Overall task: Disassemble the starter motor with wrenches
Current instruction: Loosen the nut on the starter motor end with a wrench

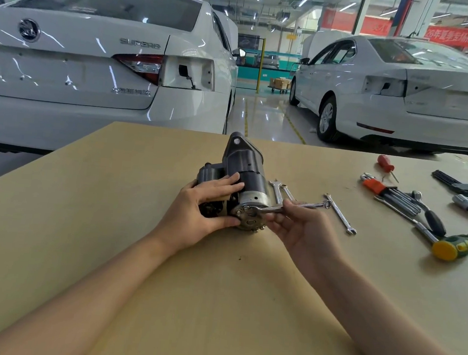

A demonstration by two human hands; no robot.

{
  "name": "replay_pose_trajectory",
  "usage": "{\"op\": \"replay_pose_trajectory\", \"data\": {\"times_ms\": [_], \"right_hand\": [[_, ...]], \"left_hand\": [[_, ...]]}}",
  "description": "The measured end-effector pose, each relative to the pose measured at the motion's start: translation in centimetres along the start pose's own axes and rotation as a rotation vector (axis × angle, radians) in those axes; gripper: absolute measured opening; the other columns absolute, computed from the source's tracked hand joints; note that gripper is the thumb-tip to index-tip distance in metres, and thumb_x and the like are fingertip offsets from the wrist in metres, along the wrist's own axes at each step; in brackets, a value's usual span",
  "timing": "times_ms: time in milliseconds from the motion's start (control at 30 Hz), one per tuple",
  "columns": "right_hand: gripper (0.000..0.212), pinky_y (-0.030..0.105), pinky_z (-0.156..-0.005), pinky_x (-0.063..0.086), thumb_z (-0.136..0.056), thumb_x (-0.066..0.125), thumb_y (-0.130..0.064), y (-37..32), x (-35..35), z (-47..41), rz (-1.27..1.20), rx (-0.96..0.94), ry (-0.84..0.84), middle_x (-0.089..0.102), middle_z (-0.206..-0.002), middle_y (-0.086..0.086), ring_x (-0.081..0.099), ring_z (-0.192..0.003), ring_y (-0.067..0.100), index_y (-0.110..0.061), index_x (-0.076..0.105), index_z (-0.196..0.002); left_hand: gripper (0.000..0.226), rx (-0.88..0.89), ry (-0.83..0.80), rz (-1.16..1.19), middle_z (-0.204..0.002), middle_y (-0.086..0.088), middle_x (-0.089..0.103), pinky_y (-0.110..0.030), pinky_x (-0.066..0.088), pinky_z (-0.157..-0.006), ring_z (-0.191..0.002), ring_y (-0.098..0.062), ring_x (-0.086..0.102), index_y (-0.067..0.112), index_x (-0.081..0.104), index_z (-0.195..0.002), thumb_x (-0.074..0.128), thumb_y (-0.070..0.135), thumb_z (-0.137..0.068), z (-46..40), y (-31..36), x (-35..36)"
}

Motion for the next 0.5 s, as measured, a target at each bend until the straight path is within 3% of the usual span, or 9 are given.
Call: {"op": "replay_pose_trajectory", "data": {"times_ms": [233, 500], "right_hand": [[0.017, 0.026, -0.056, 0.056, -0.091, 0.047, 0.006, 0.3, 0.1, 0.3, -0.043, 0.031, 0.022, 0.062, -0.078, 0.019, 0.069, -0.061, 0.024, -0.003, 0.052, -0.079], [0.012, 0.028, -0.056, 0.058, -0.090, 0.049, 0.009, 1.1, -0.4, 0.6, -0.095, 0.067, 0.082, 0.068, -0.069, 0.020, 0.072, -0.066, 0.028, -0.002, 0.052, -0.087]], "left_hand": [[0.067, 0.013, 0.003, 0.015, -0.136, 0.016, 0.054, -0.046, 0.030, -0.117, -0.129, 0.006, 0.046, 0.032, 0.060, -0.124, 0.085, 0.020, -0.064, -0.1, 0.1, 0.0], [0.067, 0.007, -0.003, 0.005, -0.137, 0.014, 0.055, -0.045, 0.028, -0.118, -0.129, 0.009, 0.045, 0.032, 0.060, -0.125, 0.086, 0.016, -0.065, 0.0, 0.1, 0.1]]}}
Point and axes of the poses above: each hand's wrist, its own z-axis away from the middle knuckle, its own x-axis out of the palm, y = z × x, the point moved 10 cm from there along -z, towards the middle knuckle
